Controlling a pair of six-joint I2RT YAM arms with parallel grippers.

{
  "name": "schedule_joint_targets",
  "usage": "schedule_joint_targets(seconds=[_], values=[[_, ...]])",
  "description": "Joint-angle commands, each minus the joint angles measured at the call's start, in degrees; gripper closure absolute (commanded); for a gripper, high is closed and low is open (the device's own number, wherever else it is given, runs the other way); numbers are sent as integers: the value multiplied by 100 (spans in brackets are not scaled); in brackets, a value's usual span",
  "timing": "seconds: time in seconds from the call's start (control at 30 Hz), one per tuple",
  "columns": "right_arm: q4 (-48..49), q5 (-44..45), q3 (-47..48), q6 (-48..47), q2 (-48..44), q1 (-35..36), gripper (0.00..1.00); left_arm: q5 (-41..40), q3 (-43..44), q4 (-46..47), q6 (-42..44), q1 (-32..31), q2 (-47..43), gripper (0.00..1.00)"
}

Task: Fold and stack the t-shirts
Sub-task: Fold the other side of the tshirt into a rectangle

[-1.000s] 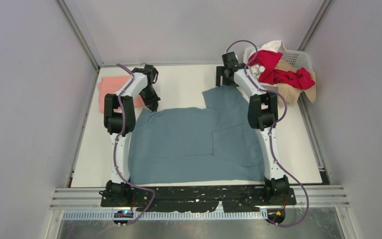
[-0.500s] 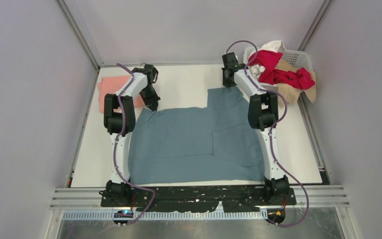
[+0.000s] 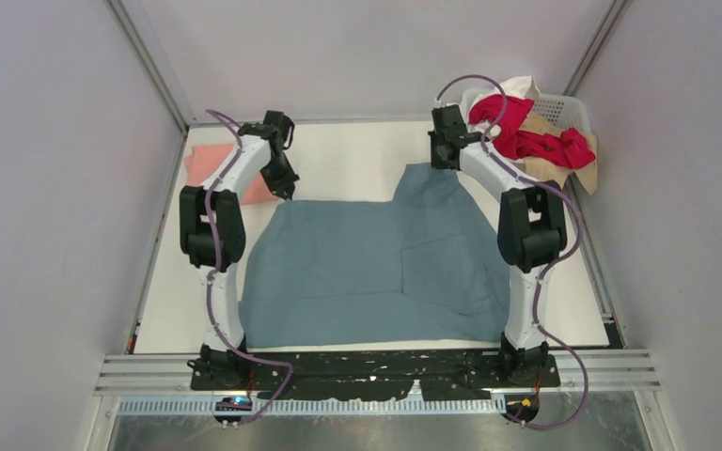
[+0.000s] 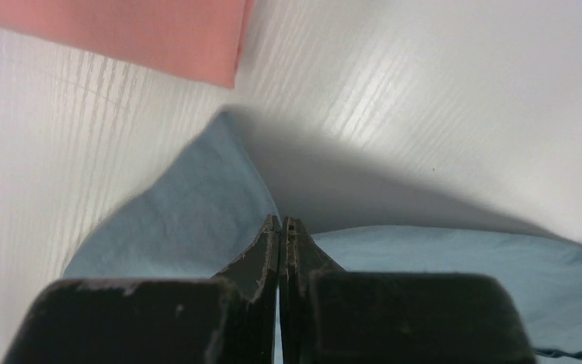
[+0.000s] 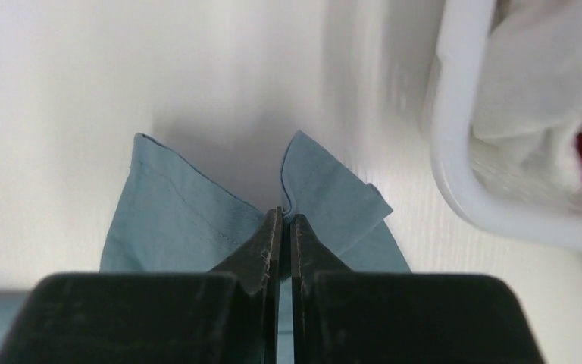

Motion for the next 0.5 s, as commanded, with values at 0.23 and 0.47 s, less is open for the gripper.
schedule_joint_targets(seconds=[0.23,0.47], values=[[946,415,-2062,260,-2267,443,94,-587,-1022,256,-72,-325,-992,100],[836,770,-3157,379,-3434,749,95,-1113,-1708,323,-200,-558,-1586,100]])
